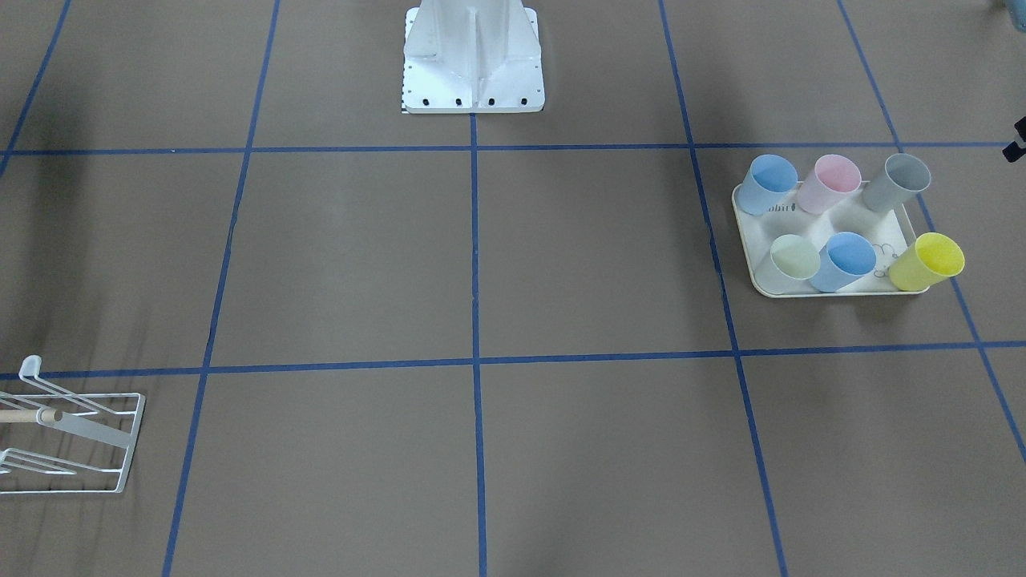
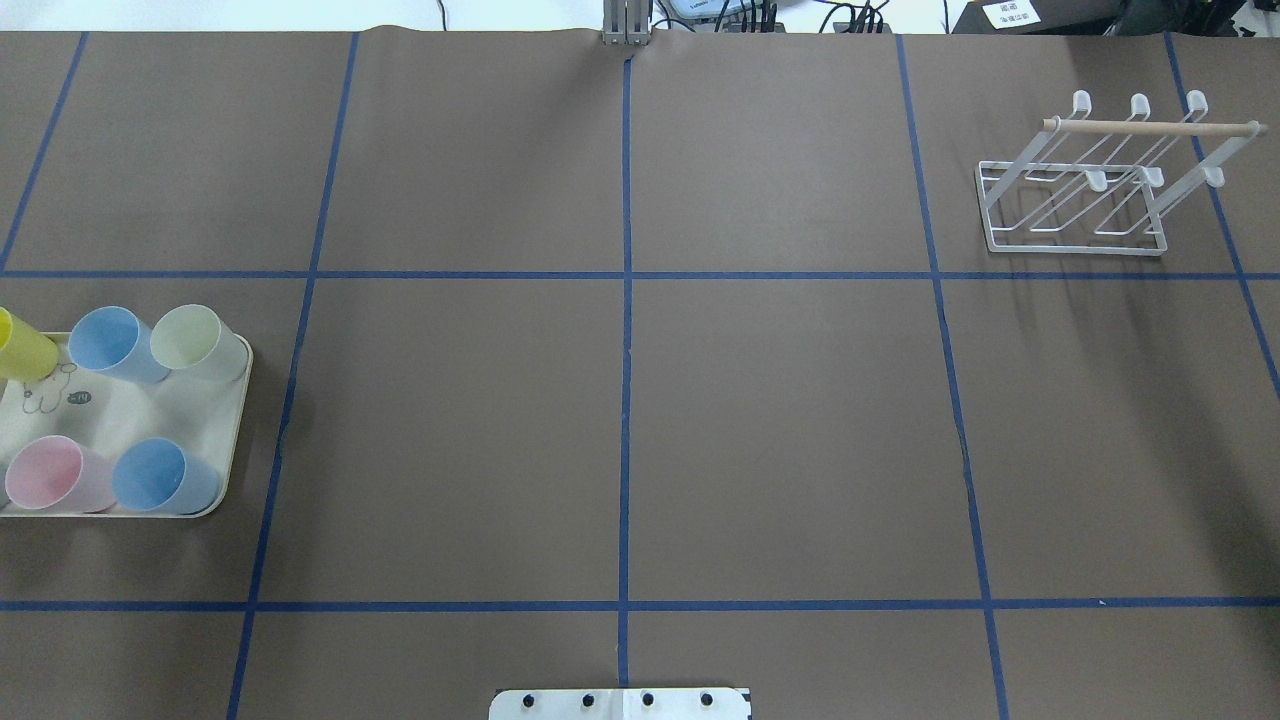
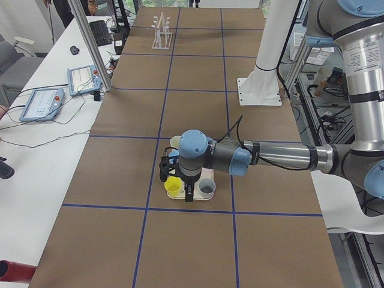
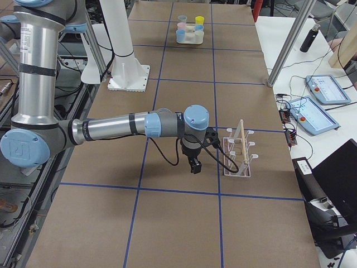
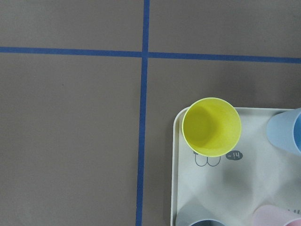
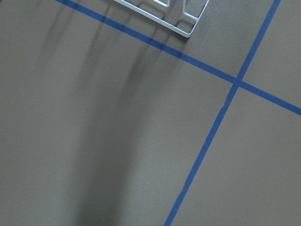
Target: Transfer IKEA cup to right arm and place on rack
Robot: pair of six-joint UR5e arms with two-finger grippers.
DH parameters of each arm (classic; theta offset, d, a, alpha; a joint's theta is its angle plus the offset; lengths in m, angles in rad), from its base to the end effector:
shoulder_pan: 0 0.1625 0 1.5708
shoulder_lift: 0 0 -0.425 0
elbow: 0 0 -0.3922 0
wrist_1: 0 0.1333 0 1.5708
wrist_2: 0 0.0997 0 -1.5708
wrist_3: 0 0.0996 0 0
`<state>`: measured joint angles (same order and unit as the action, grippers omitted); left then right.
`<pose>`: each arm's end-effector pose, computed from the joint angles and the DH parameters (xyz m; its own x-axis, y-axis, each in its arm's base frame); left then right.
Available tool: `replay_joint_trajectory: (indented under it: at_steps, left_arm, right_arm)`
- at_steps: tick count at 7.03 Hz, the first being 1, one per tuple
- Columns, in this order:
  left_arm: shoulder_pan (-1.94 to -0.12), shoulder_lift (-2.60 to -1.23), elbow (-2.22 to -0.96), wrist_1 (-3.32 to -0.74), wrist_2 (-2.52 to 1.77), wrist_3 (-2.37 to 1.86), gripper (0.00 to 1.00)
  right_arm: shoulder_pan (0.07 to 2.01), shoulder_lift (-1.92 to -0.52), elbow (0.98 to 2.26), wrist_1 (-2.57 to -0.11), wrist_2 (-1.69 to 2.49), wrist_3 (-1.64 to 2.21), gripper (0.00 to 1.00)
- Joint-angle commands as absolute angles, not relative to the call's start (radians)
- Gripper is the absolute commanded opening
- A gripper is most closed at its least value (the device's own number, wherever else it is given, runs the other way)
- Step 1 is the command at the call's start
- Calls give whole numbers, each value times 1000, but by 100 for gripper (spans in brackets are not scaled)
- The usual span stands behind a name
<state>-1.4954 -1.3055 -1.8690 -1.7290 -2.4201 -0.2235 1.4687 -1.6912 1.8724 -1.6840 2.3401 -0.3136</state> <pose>-0.0289 -0.3942 0.6054 0.6482 -0.0298 -0.7609 0.0715 0.9972 0.0218 0.0189 -0.4433 0.5784 0.6439 -0.4205 0.6392 0.3157 0.9070 0.2787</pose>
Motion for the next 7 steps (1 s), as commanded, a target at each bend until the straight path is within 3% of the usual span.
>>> replay_joint_trajectory:
  at_steps: [1, 4, 7]
  left_arm:
    - [-1487, -1295, -1871, -1727, -2520, -238, 100]
    - [-1268, -1305, -1867, -1778, -2388, -377, 100]
    - [-1236, -1272, -1832, -1782, -2353, -379, 100]
  right_arm:
    - [1468, -1689, 1870, -1633, 2347, -314, 100]
    - [1468, -1713, 1864, -1608, 2364, -305, 100]
    - [1466, -1712, 1856, -1608, 2365, -302, 100]
